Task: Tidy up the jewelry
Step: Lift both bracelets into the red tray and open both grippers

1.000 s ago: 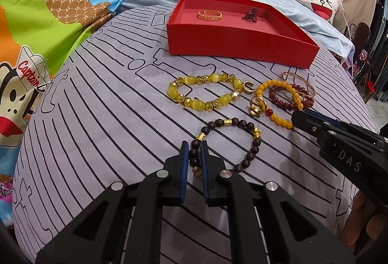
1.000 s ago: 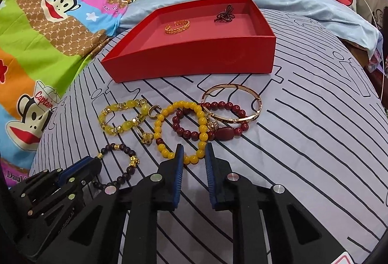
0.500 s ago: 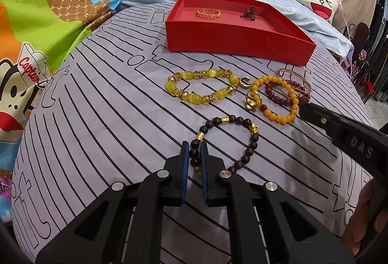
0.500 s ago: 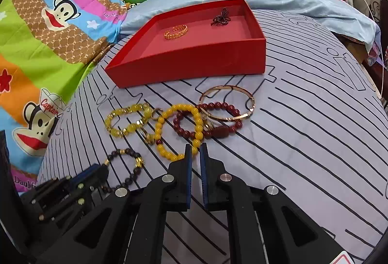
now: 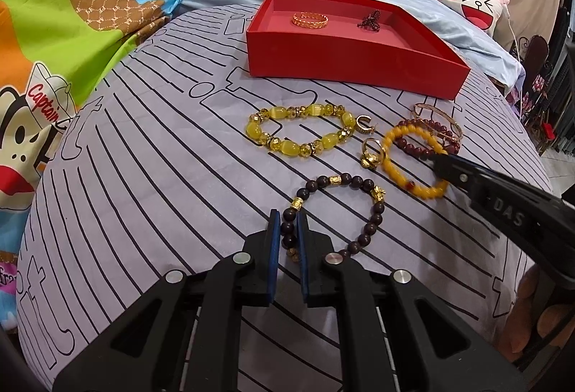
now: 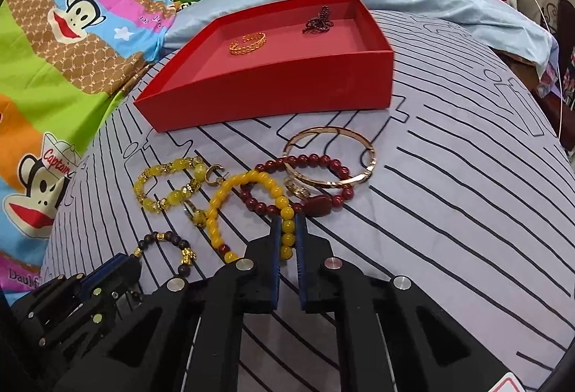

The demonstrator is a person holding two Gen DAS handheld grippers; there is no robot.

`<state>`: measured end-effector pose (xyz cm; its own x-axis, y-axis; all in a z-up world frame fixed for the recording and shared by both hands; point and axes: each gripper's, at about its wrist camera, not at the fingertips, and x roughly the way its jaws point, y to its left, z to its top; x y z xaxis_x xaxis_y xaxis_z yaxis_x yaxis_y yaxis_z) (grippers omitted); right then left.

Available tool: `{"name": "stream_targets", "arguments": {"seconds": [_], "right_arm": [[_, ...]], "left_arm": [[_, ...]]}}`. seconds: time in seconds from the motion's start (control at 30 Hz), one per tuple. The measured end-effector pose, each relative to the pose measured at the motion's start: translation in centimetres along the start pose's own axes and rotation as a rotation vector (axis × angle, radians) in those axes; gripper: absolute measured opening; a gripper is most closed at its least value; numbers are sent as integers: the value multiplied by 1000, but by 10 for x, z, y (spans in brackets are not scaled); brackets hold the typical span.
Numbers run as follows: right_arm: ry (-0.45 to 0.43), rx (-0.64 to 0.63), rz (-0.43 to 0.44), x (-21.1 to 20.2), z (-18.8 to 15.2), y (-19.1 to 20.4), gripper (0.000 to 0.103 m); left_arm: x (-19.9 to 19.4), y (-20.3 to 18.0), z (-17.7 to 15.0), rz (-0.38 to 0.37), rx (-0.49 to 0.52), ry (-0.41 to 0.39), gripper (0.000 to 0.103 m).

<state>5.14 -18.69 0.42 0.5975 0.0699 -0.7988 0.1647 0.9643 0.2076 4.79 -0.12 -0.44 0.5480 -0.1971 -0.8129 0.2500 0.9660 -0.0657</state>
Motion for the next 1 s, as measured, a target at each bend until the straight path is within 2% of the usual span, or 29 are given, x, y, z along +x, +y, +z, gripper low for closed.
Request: {"name": "stream_targets", "arguments": {"seconds": [0.6,0.83,1.0], "right_arm": [[-113,6,21,-87,9,-21,7],[-143,-14,22,-100,20,-22,7],[-174,-41,21,-103,44,-20,7]], "left_arm": [[-47,-5,23,-84,-12,-40,7],[-71,-19,48,-119,33,-80,7],[-79,-32,78,-157,74,-108,7]]}}
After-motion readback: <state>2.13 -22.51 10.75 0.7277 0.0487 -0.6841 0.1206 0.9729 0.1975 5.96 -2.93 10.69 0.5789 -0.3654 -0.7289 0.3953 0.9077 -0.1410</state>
